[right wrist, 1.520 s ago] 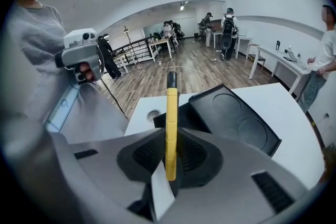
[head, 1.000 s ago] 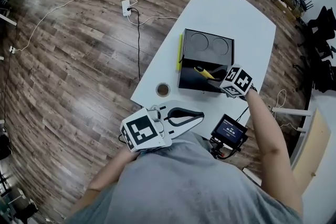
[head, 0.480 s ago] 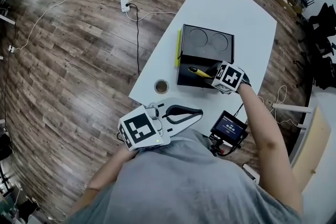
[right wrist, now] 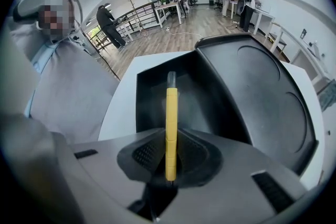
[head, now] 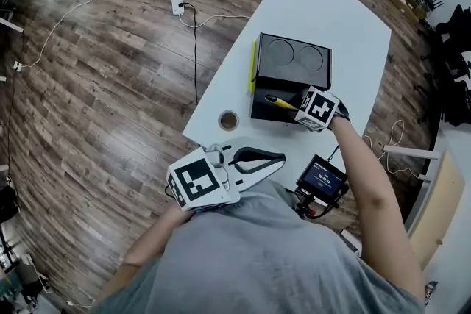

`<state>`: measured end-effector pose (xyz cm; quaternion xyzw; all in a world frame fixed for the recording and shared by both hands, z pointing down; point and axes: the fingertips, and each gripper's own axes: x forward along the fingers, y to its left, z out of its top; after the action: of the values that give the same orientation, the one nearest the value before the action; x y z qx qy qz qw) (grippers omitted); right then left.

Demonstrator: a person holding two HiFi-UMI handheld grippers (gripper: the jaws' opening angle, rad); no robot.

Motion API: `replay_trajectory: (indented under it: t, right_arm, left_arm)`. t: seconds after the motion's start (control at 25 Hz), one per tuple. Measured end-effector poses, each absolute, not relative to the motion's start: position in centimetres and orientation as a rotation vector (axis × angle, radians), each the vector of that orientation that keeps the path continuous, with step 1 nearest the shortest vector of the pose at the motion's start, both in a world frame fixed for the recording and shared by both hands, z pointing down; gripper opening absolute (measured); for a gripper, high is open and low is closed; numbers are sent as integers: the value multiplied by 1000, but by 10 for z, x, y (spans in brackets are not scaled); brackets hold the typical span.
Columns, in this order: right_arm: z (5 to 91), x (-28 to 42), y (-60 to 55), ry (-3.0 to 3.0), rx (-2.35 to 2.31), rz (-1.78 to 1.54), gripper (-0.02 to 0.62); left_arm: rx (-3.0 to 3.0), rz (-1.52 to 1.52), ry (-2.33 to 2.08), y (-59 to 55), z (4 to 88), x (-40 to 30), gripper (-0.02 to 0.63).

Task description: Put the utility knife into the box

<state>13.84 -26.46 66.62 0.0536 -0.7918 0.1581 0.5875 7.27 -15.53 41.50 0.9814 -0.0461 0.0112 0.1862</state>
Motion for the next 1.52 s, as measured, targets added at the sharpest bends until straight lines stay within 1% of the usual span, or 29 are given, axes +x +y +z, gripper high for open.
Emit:
replay_trajectory:
  t: [0.32,0.52,1.28,1.4,1.52]
  right_arm:
    - [678,136,-257,-1756,111,316,74]
    - [681,131,-263,-1742,98,223,74]
    - [693,145,-265,-1734,201,372,74]
    - [689,148,-270,-1748,222,416,92]
    - [684,150,-277,-1773,258,431,97]
  left_arm:
    - [2762,32,-136,-153,414,69,18]
    - [2762,27,-136,-151,414,67,18]
    - [2779,32,-120,-145,412,69,18]
    - [2781,38,-114,-144,411,69,18]
    - [2782,43,-107,-144,411,69,18]
